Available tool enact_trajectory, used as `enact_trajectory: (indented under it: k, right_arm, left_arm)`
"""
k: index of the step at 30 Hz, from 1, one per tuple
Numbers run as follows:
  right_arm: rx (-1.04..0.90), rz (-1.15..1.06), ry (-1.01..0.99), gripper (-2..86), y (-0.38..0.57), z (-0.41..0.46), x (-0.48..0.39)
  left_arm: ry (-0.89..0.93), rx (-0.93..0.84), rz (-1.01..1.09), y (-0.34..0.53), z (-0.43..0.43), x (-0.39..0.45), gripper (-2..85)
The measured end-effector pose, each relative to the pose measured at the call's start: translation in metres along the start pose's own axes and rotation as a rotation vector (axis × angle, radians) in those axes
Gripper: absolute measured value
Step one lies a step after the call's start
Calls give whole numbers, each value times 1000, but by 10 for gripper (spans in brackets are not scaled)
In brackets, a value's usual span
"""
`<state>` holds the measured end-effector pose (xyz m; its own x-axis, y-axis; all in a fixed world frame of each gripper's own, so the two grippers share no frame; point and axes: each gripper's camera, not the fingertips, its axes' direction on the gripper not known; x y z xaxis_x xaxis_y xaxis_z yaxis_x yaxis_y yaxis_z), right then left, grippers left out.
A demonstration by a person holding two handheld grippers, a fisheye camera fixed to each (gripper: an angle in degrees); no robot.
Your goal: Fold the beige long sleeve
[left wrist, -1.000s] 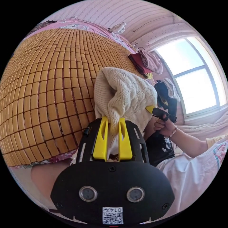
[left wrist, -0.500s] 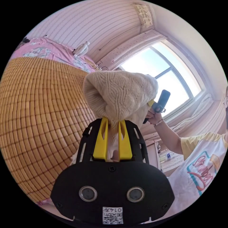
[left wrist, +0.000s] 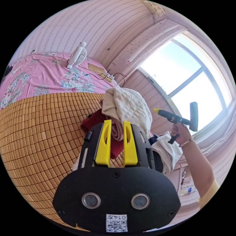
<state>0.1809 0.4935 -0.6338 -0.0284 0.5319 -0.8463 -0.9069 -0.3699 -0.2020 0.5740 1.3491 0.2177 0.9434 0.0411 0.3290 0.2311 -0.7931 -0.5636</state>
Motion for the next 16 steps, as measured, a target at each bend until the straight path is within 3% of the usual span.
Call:
enact_trajectory:
  k: [2,5,11,16]
  right_arm:
    - [-176,-31,169,14,14,82,-12]
    - [-172,31,184,0,17,111,-21]
    - [-142,-107,314,-4,47,106,-88]
    - [-124,-307,283,0,115,82,-184]
  left_arm:
    - [-22,-36,20,25,8,-8,67]
    - [-48,-52,117,62,-9,-6,49]
    - [-224,-37,290,160,-83,7,3]
    - [-419,14,305,280,-173,5,-9]
